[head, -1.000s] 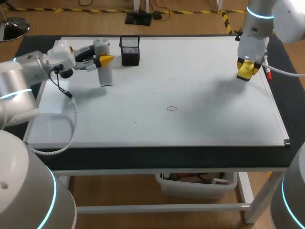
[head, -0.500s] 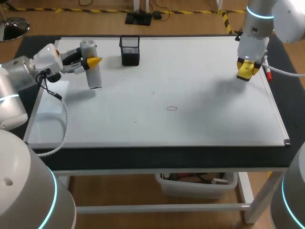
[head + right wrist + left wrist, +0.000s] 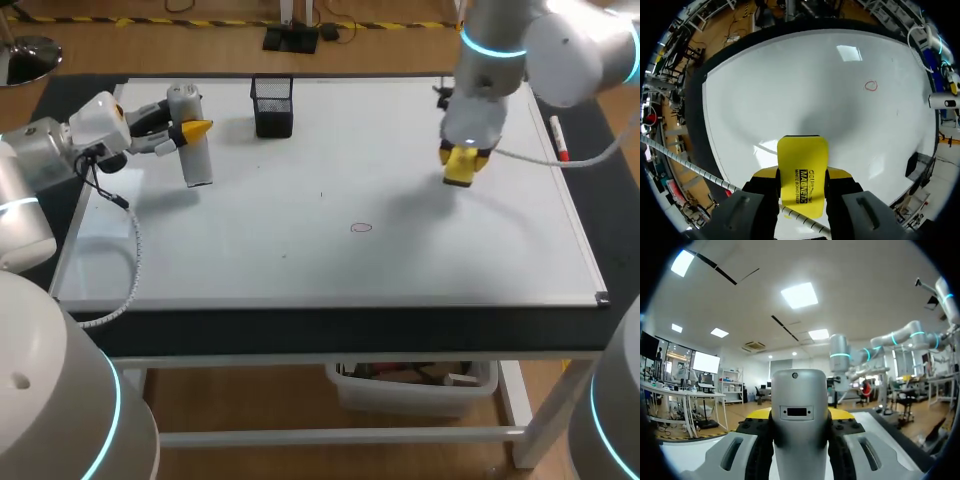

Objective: Pick up the inspection probe, press it on each red-marked spot on the whiteboard one by one, put down the probe, pick up the eraser, and wipe off all the red marks.

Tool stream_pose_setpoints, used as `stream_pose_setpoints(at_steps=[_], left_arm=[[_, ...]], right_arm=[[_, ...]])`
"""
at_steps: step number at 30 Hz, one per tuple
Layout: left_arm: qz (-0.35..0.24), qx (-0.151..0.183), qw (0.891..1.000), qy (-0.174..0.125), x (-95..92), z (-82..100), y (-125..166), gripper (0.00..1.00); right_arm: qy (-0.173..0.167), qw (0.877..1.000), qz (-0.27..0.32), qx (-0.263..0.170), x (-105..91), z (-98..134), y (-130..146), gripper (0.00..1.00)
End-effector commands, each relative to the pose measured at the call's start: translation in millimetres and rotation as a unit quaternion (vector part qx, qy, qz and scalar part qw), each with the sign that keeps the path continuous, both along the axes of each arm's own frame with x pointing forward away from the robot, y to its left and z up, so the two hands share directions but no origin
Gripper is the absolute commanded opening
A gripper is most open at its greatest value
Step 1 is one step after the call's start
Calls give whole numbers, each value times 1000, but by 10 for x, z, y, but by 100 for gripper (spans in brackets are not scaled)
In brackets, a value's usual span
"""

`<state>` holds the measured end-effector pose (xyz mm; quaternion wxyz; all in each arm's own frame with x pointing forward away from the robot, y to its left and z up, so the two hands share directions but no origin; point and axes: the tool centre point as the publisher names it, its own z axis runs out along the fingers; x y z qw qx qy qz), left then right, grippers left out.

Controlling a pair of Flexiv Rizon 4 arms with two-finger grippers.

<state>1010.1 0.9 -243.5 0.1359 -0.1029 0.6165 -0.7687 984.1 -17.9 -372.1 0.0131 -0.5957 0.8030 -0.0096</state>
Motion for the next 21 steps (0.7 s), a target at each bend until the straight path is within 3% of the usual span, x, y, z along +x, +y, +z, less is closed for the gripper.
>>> stream_pose_setpoints(at_steps=[1, 12, 21], left_arm=[[1, -1, 1000, -2, -3, -2, -4, 0], [1, -1, 1000, -2, -3, -2, -4, 0], [1, -1, 1000, -2, -3, -2, -4, 0]], right_arm=[[1, 1000, 16, -1, -171, 7, 311, 0], [34, 996, 76, -3, -544, -118, 1051, 0], [35, 990, 137, -8, -734, -193, 1530, 0]])
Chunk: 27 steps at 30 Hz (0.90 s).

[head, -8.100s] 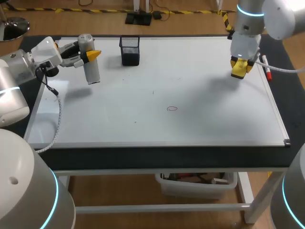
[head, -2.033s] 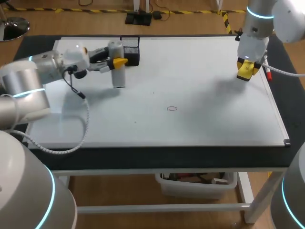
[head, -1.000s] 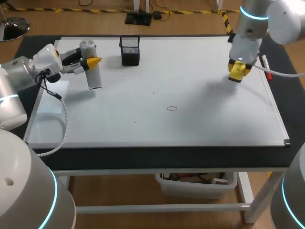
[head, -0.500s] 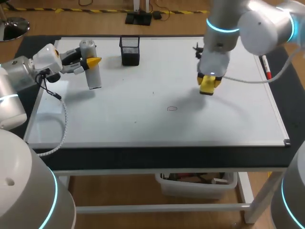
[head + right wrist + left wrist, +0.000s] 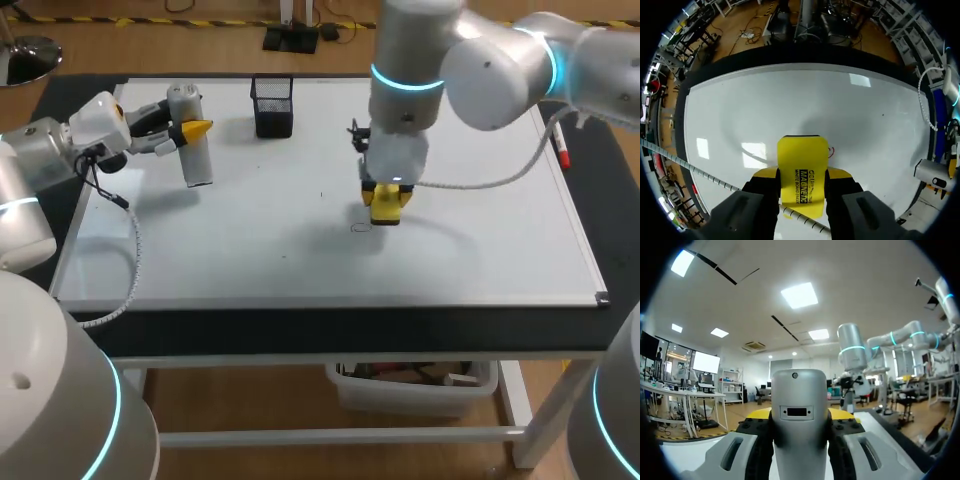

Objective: Pick up the inspection probe, press it on each red-marked spot on the whiteboard one by one, put down the probe, pick up the eraser, and wipe off all the red marks.

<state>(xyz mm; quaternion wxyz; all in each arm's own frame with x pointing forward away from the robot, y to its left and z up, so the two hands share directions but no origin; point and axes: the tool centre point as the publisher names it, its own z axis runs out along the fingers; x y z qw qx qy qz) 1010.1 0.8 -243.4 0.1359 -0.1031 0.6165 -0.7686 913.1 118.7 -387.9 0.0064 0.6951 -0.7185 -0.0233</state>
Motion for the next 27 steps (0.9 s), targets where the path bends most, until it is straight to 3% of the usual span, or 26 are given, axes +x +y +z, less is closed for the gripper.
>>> stream_pose_setpoints(at_steps=[1, 12, 27], left_arm=[[0, -1, 1000, -2, -3, -3, -4, 0], [0, -1, 1000, -2, -3, -3, -4, 0], [0, -1, 1000, -2, -3, -3, -4, 0]], right_arm=[[-6, 1000, 13, -21, -40, -43, 203, 0], [-15, 999, 41, -21, -242, -228, 463, 0], [-10, 998, 55, -16, -232, -376, 461, 0]])
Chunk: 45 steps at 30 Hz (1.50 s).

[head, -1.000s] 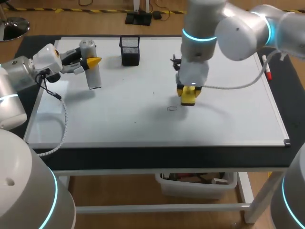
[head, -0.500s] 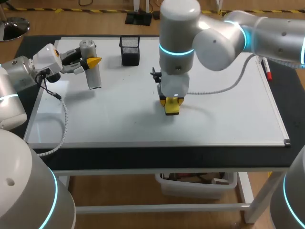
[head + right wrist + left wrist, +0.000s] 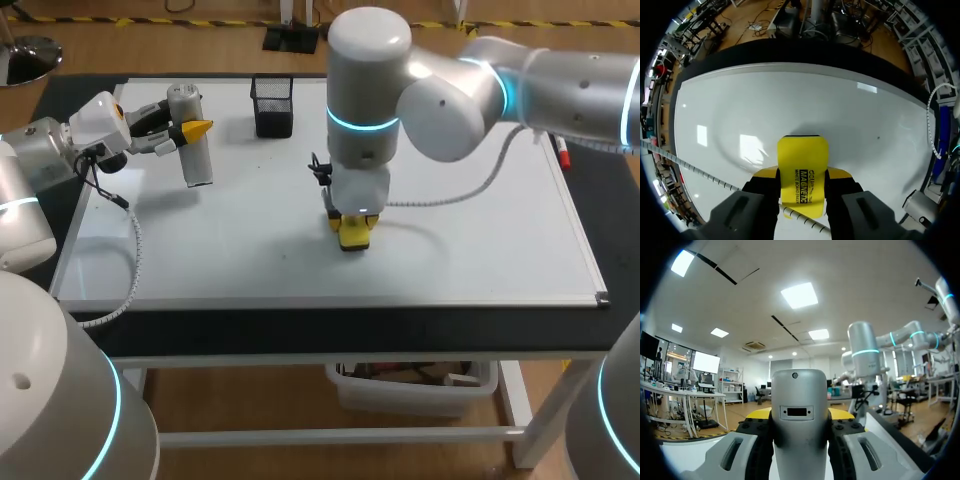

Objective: Pick up the inspection probe, press it on each red-marked spot on the whiteboard one by one, put down the probe, pick up the eraser, and wipe off all the red marks.

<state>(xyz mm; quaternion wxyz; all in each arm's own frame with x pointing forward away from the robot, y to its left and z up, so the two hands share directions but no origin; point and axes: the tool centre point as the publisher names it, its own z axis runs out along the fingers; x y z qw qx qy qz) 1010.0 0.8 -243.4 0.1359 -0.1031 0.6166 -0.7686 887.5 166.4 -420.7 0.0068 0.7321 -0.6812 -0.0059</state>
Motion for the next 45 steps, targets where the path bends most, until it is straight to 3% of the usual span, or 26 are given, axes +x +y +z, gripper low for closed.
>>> stream_pose_setpoints(at_steps=[1, 15, 27, 45], left_arm=[[0, -1, 1000, -2, -2, -3, -3, 0], [0, -1, 1000, -2, -2, -3, -3, 0], [0, -1, 1000, -2, -2, -3, -3, 0], [0, -1, 1000, -2, -2, -3, -3, 0]], right_arm=[[3, 1000, 2, -6, 27, -62, -21, 0], [9, 1000, -20, -16, 76, -153, -211, 0], [17, 998, -61, -22, 94, -227, -539, 0], [12, 996, -88, -22, 176, -55, -820, 0]])
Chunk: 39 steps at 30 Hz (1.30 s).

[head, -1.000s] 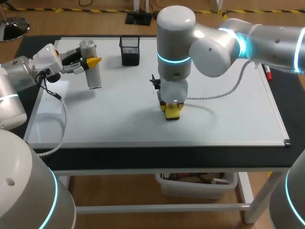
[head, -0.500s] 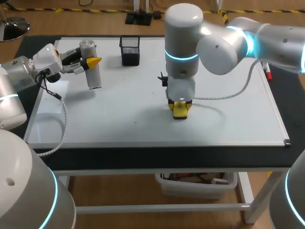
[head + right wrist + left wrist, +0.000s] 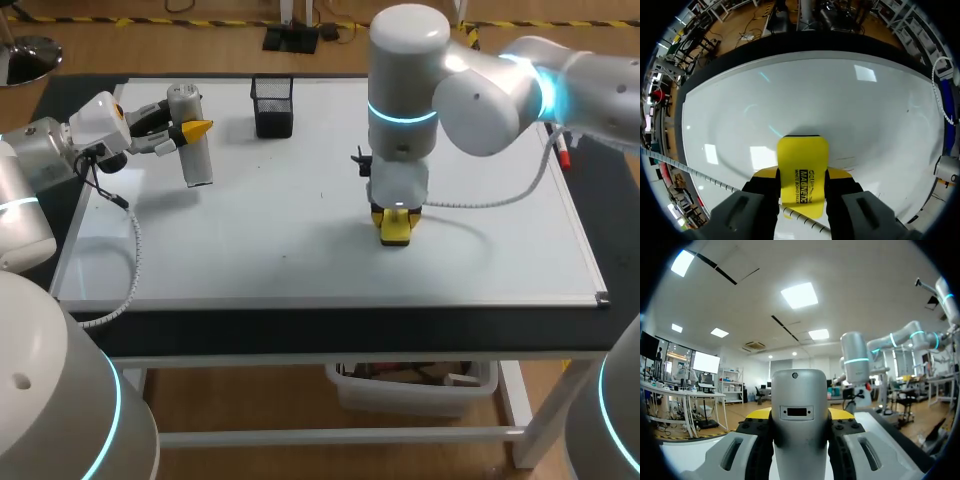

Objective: Pick up the inspection probe, press it on each red-marked spot on the whiteboard one by one, put down the probe, pick up the eraser, and wipe off all the red marks.

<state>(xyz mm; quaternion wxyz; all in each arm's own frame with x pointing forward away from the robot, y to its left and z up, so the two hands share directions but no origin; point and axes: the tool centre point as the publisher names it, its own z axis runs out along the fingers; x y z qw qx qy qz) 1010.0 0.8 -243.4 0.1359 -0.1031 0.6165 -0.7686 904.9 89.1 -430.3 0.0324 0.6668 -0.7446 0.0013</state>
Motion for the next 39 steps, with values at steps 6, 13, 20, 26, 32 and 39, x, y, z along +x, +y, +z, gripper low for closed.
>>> stream_pose_setpoints(at_steps=[6, 13, 20, 26, 32, 39], left_arm=[[0, -1, 1000, -2, -2, -3, -3, 0], [0, -1, 1000, -2, -2, -3, -3, 0], [0, -1, 1000, -2, -2, -3, -3, 0], [0, -1, 1000, -2, -2, -3, -3, 0], [0, -1, 1000, -2, -2, -3, -3, 0], [0, -1, 1000, -2, -2, -3, -3, 0]], right_arm=[[9, 1000, 8, 19, 50, 176, -33, 0], [-12, 1000, 12, 10, 147, 390, -142, 0], [-52, 998, 4, -25, 288, 584, -314, 0], [-52, 998, 4, -25, 288, 584, -314, 0], [-52, 998, 4, -25, 288, 584, -314, 0], [-60, 998, 1, -10, 432, 590, -260, 0]])
